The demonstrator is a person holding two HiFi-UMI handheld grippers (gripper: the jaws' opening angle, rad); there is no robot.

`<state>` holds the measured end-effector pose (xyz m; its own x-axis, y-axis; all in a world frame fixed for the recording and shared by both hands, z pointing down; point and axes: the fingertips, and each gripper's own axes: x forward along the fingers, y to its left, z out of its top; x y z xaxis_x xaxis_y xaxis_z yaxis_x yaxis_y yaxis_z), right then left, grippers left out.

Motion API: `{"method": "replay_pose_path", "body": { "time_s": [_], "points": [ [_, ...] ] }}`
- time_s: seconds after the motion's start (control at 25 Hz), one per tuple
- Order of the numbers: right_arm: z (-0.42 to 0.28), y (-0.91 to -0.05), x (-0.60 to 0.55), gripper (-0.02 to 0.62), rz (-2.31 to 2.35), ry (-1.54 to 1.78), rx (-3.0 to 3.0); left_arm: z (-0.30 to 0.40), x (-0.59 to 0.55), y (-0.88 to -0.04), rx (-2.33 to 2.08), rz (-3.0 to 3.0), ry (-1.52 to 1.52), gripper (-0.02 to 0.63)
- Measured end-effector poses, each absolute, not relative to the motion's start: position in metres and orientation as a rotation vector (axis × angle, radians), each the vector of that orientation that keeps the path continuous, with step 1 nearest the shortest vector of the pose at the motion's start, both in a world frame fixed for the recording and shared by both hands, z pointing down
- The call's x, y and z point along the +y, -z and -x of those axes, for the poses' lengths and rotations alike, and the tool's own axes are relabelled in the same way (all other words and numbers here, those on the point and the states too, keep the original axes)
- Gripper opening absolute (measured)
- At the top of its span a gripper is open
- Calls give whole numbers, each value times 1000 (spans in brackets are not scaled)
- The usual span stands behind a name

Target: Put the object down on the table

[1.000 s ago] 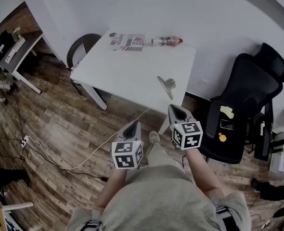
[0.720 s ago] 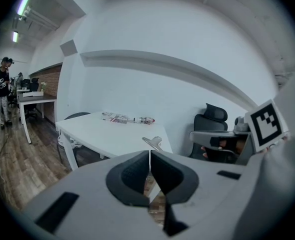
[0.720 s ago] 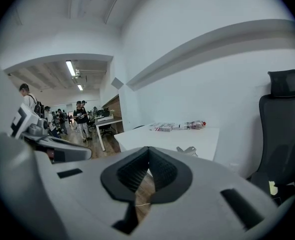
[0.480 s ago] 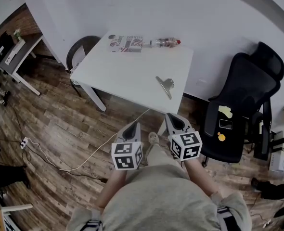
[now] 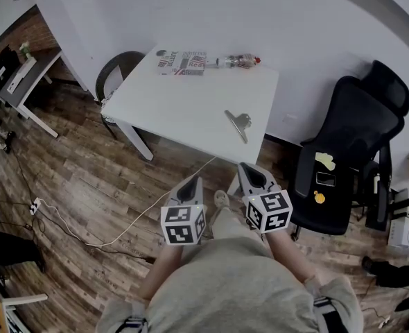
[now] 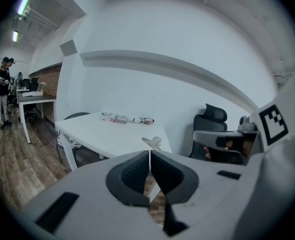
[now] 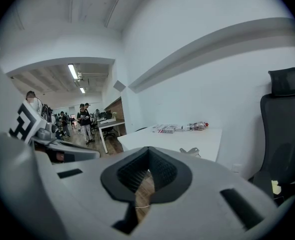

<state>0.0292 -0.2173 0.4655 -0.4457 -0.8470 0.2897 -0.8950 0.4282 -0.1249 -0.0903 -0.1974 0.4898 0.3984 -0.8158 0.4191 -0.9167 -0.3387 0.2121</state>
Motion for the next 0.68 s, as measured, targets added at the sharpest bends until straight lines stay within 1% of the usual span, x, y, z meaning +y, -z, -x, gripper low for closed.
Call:
{"method": "replay_pose_path", "body": {
  "time_s": [0.68],
  "points": [
    [-31, -464, -222, 0, -1529, -415, -2515, 87, -200, -493, -1480, -2242, -344, 11]
  ]
}}
